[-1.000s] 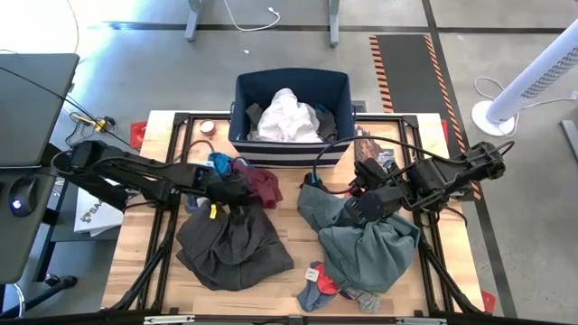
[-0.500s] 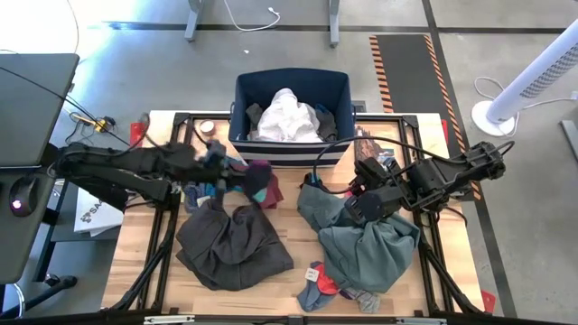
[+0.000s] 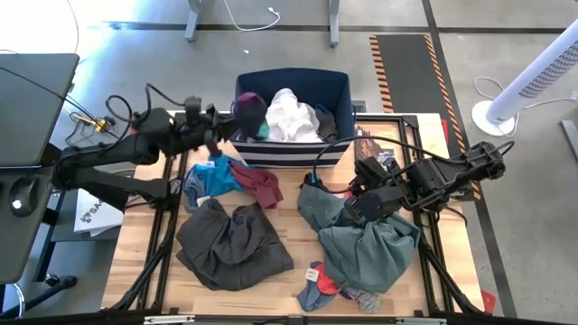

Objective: Sort clothes
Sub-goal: Put the black sock into the blue laundry bin

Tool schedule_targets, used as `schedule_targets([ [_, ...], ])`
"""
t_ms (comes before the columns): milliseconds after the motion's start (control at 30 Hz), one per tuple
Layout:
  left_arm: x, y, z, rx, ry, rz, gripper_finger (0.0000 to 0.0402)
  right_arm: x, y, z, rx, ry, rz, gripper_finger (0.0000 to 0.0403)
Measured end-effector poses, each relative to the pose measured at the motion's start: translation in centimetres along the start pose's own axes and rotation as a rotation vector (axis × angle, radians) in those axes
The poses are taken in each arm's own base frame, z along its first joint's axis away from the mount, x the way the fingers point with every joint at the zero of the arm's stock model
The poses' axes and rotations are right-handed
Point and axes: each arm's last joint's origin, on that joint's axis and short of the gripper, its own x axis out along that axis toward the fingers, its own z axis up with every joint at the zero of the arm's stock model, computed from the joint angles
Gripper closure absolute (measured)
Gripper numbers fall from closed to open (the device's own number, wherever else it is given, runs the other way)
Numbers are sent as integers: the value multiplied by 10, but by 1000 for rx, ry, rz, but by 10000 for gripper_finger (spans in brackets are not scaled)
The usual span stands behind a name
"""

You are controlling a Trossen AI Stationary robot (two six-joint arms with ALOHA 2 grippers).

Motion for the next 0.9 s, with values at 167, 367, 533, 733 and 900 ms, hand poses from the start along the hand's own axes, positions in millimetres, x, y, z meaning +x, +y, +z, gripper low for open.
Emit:
schedule_targets([
  [167,21,28,-2,-26,43,55,402,0,0,0,2,-4,2,261],
  [367,46,61,-4,-70,57,96,401,0,2,3,18,-81,-11,261],
  [533,62,84,-5,-86,16,142,401,0,2,4,22,-93,-12,261],
  [733,71,109,-8,-81,24,213,401,0,2,4,21,-90,-10,261],
  [900,74,123,-9,-139,48,224,401,0,2,4,18,-88,-10,261],
])
